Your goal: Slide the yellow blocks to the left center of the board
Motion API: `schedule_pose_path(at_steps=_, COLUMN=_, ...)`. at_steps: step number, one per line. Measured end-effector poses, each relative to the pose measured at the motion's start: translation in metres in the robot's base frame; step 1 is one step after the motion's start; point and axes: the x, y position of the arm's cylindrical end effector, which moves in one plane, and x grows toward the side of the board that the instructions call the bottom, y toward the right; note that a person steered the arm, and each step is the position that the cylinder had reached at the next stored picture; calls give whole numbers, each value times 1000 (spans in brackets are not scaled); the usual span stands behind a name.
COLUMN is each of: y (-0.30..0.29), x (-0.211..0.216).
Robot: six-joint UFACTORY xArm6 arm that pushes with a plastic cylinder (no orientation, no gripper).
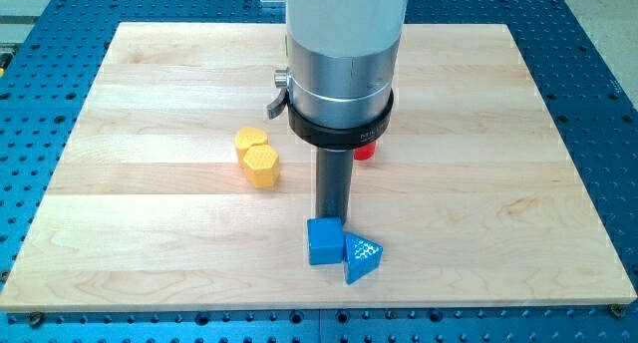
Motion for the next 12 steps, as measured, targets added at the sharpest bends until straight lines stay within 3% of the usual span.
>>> schedule_pose_path(at_steps=1, y=0, x=0)
schedule_pose_path(at_steps=3, y=-76, x=-22)
schedule_pose_path(at_steps=5, y=-97, x=-50)
schedule_pose_path(at_steps=9, y=-33, x=-31)
schedule_pose_path(at_steps=12, y=-29, x=-74)
